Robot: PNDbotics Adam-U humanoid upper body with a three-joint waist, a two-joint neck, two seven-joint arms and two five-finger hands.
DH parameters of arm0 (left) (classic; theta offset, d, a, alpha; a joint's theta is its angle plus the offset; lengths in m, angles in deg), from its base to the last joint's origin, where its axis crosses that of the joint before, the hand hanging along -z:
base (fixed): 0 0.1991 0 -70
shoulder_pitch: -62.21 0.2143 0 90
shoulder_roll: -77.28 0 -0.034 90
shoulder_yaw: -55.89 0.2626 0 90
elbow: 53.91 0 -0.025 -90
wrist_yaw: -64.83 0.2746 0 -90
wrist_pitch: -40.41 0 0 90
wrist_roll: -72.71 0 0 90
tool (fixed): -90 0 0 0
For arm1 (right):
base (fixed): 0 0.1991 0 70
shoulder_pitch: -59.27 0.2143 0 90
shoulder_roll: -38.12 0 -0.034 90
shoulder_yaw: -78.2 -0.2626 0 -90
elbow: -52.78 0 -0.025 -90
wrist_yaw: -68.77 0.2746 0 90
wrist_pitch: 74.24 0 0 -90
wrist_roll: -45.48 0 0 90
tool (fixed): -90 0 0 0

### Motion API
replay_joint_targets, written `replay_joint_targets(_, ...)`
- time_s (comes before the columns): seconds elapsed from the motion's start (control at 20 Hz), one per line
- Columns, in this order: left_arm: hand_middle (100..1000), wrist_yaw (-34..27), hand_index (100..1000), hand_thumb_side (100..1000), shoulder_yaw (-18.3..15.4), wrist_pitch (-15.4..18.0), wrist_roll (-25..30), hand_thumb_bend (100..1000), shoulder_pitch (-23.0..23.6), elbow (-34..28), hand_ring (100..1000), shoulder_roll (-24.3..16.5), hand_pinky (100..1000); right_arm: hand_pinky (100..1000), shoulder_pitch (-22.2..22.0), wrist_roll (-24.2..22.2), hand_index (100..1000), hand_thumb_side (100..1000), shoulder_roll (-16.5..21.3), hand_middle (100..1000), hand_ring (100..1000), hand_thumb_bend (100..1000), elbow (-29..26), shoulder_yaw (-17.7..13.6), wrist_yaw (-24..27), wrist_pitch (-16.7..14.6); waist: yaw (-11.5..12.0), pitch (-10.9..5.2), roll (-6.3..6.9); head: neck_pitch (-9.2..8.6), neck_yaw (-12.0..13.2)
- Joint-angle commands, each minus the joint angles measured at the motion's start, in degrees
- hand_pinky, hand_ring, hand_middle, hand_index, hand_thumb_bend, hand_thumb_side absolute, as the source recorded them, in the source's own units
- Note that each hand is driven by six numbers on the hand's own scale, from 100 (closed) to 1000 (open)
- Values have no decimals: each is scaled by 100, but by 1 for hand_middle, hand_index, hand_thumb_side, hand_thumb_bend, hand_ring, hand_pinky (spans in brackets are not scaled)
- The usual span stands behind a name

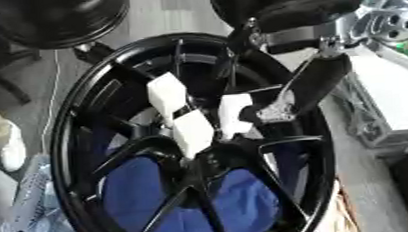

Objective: Pull the pin out of the wheel hub.

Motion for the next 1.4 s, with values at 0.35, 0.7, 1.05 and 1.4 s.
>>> replay_joint_targets(0.35, 780, -14, 737, 838, -46, -25, 2, 253, -38, -99, 750, -86, 767, 853, -229, 207, 868, 468, 43, 782, 874, 318, -64, -139, -542, 300, 23, 40, 86, 35, -27)
replay_joint_targets(0.7, 779, -20, 736, 845, -45, -37, 4, 248, -50, -99, 751, -60, 767, 850, -275, 262, 871, 504, -38, 780, 875, 296, -64, -129, -610, 435, 49, 138, 83, 21, -24)
replay_joint_targets(1.05, 779, -18, 735, 848, -58, -38, -4, 246, -59, -99, 752, -46, 767, 849, -314, 250, 871, 514, -68, 777, 874, 295, -64, -92, -554, 488, 78, 189, 71, 4, -11)
replay_joint_targets(1.4, 779, -29, 735, 853, -50, -48, 7, 240, -62, -99, 754, -26, 767, 847, -432, 244, 870, 505, -75, 771, 869, 305, -64, -112, -734, 694, 103, 221, 72, -44, -18)
